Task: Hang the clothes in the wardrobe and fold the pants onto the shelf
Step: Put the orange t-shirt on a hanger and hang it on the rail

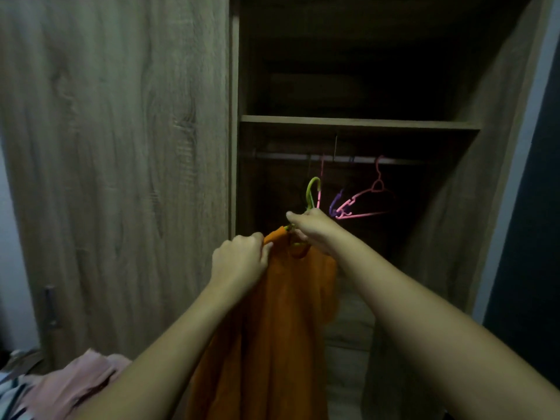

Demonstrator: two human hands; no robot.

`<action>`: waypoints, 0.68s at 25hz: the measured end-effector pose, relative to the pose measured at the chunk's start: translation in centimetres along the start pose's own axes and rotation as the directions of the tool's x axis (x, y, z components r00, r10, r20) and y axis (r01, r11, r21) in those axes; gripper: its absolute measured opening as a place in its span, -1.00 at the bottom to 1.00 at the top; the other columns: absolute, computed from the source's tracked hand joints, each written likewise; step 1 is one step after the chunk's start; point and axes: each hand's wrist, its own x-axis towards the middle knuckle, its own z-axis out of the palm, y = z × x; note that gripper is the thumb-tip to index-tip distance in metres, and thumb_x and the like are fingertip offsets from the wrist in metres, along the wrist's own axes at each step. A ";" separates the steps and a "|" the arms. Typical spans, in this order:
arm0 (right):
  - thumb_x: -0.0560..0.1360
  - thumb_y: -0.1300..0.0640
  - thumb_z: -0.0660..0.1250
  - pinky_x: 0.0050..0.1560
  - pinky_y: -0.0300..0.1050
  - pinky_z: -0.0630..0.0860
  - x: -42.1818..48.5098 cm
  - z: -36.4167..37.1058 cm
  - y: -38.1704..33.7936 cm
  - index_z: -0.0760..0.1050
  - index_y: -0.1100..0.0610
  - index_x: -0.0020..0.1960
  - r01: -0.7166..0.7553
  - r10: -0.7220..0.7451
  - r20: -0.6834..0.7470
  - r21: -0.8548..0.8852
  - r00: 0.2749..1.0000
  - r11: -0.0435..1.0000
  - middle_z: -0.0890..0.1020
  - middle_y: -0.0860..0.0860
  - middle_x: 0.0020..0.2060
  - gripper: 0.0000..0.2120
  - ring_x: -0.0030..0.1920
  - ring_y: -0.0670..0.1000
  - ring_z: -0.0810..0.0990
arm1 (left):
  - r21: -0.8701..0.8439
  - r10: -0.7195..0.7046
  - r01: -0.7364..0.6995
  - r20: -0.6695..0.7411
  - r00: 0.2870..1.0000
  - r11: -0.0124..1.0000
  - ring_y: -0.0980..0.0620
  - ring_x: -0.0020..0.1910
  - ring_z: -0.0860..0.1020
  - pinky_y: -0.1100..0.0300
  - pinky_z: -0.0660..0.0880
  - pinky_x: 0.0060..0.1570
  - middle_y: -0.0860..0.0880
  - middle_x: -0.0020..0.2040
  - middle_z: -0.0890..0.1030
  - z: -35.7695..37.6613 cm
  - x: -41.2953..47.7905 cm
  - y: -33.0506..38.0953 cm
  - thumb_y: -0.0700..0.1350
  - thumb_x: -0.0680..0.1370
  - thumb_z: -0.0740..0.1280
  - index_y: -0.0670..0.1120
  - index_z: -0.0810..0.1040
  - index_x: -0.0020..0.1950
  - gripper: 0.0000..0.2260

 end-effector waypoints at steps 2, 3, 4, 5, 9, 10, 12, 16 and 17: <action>0.46 -0.06 0.32 0.07 0.09 0.52 0.0 0.9 -0.5 0.39 0.11 0.16 0.032 -0.033 -0.012 -0.033 0.999 0.999 0.54 0.10 -0.11 -0.63 -0.11 0.05 0.53 | 0.024 -0.034 0.035 -0.027 0.999 0.999 0.03 -0.29 0.53 0.15 0.53 -0.29 0.03 -0.26 0.49 -0.2 -0.4 0.9 0.11 0.62 0.09 -0.06 0.49 -0.02 -0.71; 0.48 0.00 0.32 0.10 0.07 0.51 0.2 1.3 -0.6 0.38 0.15 0.22 0.060 -0.061 -0.014 -0.039 0.998 0.997 0.55 0.11 -0.04 -0.61 -0.02 0.07 0.54 | 0.026 -0.049 0.050 -0.021 0.999 0.998 0.01 -0.26 0.54 0.14 0.51 -0.28 0.03 -0.26 0.48 -0.3 -0.5 1.3 0.11 0.62 0.09 -0.05 0.48 -0.01 -0.71; 0.50 0.07 0.32 0.14 0.04 0.51 0.3 1.5 -0.8 0.35 0.17 0.29 0.090 -0.090 -0.003 -0.021 0.996 0.996 0.55 0.12 0.04 -0.59 0.07 0.08 0.54 | 0.007 -0.061 0.061 0.005 0.998 0.998 -0.01 -0.22 0.56 0.14 0.48 -0.26 0.04 -0.24 0.48 -0.3 -0.5 1.4 0.11 0.61 0.09 -0.04 0.47 0.01 -0.73; 0.51 0.13 0.30 0.17 0.01 0.50 0.9 1.7 -0.8 0.33 0.20 0.33 0.113 -0.113 0.007 0.020 0.994 0.993 0.55 0.12 0.08 -0.58 0.10 0.08 0.55 | -0.051 -0.064 0.066 0.040 0.997 0.996 0.00 -0.18 0.57 0.14 0.47 -0.24 0.05 -0.23 0.48 -0.3 -0.5 1.5 0.11 0.60 0.11 -0.02 0.45 0.04 -0.76; 0.56 0.19 0.22 0.04 -0.07 0.54 4.3 0.9 -1.3 0.46 0.22 0.10 0.227 -0.236 0.038 0.162 0.971 0.960 0.54 0.05 -0.21 -0.85 -0.16 -0.02 0.57 | -0.455 0.032 0.061 0.192 0.981 0.888 0.19 -0.36 0.54 0.34 0.49 -0.33 0.04 -0.24 0.54 1.1 1.7 0.8 -0.03 0.58 0.22 0.02 0.19 0.48 -0.52; 0.57 0.19 0.20 0.06 -0.06 0.53 5.3 0.6 -1.5 0.46 0.16 0.04 0.238 -0.250 0.050 0.167 0.967 0.957 0.51 0.04 -0.25 -0.90 -0.18 -0.01 0.55 | -0.509 0.054 0.049 0.187 0.981 0.859 0.19 -0.39 0.52 0.37 0.47 -0.37 0.03 -0.27 0.53 1.8 2.6 0.6 -0.05 0.58 0.23 0.01 0.10 0.52 -0.46; 0.58 0.18 0.18 0.05 -0.07 0.51 8.1 0.0 -2.1 0.47 0.13 0.13 0.241 -0.259 0.096 0.170 0.961 0.955 0.49 0.04 -0.26 -0.84 -0.16 0.01 0.52 | -0.593 0.068 0.049 0.173 0.983 0.804 0.12 -0.34 0.54 0.32 0.52 -0.30 -0.07 -0.24 0.54 3.5 5.0 0.3 -0.06 0.57 0.24 0.02 -0.01 0.55 -0.38; 0.59 0.15 0.15 -0.03 -0.14 0.52 15.2 -0.6 -2.7 0.38 0.10 0.32 0.202 -0.221 0.153 0.133 0.963 0.970 0.57 0.08 -0.14 -0.69 -0.11 -0.01 0.56 | -0.610 0.095 0.051 0.203 0.975 0.790 0.10 -0.27 0.58 0.27 0.56 -0.17 -0.12 -0.19 0.56 7.0 10.8 0.0 -0.04 0.53 0.30 0.02 -0.12 0.55 -0.26; 0.59 0.15 0.15 -0.03 -0.14 0.52 17.0 -0.6 -2.8 0.34 0.13 0.37 0.191 -0.207 0.153 0.115 0.966 0.975 0.58 0.08 -0.09 -0.65 -0.09 -0.02 0.57 | -0.612 0.093 0.063 0.219 0.971 0.789 0.15 -0.32 0.55 0.32 0.55 -0.20 -0.07 -0.24 0.52 7.7 12.2 -0.1 -0.04 0.52 0.31 0.02 -0.13 0.55 -0.24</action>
